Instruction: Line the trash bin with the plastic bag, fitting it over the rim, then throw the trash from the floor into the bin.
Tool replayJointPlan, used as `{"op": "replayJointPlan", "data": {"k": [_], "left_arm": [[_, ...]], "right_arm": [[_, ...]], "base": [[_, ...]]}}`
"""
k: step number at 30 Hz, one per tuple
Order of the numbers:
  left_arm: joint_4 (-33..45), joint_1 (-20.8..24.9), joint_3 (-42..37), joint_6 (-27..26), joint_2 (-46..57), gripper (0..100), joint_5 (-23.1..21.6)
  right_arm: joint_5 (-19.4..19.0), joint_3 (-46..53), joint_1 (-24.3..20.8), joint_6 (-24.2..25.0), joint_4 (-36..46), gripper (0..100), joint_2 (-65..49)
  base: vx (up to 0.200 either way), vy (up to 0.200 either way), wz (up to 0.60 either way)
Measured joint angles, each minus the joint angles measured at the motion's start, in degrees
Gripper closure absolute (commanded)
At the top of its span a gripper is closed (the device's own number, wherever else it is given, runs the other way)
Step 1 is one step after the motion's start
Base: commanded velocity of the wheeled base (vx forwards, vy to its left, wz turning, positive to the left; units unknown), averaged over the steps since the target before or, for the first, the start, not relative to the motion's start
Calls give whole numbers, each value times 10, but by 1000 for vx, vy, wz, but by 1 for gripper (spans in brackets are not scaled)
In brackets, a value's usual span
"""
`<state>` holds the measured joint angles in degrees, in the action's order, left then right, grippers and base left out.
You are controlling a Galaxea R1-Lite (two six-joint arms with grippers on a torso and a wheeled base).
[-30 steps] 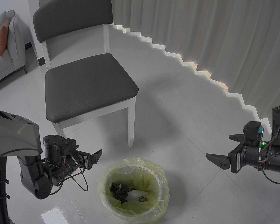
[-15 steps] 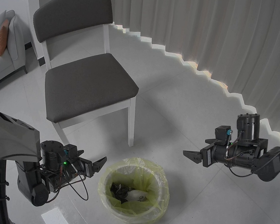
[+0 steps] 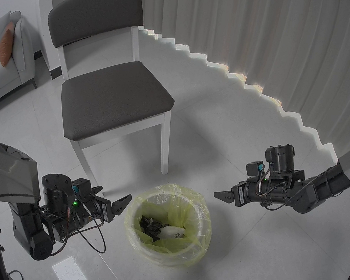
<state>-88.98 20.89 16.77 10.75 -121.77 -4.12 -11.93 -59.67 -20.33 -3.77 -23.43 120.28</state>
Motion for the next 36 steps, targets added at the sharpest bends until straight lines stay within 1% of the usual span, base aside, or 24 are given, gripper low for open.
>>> {"op": "replayJointPlan", "data": {"k": [7,11,13,15,19,25,30,36], "left_arm": [[0,3,-3,4,4,0,10],[0,3,-4,7,3,0,12],[0,3,-4,13,3,0,14],[0,3,-4,20,2,0,16],[0,2,-2,28,2,0,18],[0,2,-3,31,4,0,26],[0,0,-5,30,4,0,44],[0,2,-5,26,1,0,54]], "right_arm": [[-22,-93,20,3,19,0,89],[-33,-156,31,9,46,0,134],[-40,-189,37,13,72,0,156],[-47,-222,44,15,116,0,177],[-57,-269,52,19,158,0,218],[-66,-299,59,19,162,0,261],[-102,-302,58,19,162,0,277],[-107,-304,47,17,163,0,285]], "base": [[0,0,0],[0,0,0],[0,0,0],[0,0,0],[0,0,0],[0,0,0],[0,0,0],[0,0,0]]}}
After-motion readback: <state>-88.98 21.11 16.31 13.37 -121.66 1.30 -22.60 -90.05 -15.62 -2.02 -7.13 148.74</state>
